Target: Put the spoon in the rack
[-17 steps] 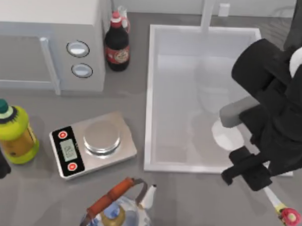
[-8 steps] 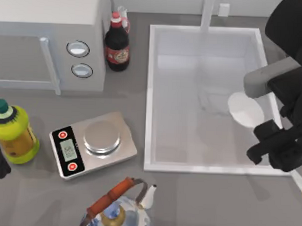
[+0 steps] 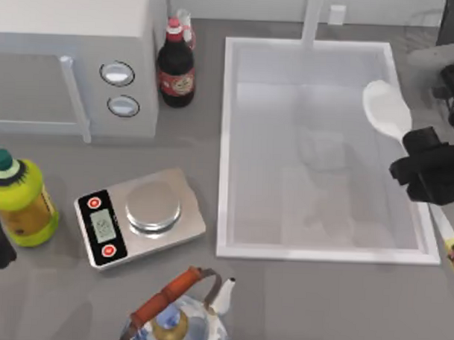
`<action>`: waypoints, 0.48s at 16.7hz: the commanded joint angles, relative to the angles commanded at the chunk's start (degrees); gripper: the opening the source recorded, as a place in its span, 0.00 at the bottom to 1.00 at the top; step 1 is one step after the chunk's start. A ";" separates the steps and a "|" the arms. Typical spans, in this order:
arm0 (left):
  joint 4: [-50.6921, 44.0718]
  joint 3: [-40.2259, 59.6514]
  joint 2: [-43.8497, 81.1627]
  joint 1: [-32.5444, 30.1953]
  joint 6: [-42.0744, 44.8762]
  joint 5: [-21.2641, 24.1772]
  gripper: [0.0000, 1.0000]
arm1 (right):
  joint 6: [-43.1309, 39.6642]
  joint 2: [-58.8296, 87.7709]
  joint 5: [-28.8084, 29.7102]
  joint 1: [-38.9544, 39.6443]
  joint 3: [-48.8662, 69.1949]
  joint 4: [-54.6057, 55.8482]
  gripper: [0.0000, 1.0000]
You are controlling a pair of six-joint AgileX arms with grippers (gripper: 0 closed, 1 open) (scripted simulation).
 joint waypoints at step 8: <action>0.00 0.00 0.00 0.00 0.00 0.00 1.00 | -3.55 -10.51 -16.02 -34.55 -7.36 35.35 0.00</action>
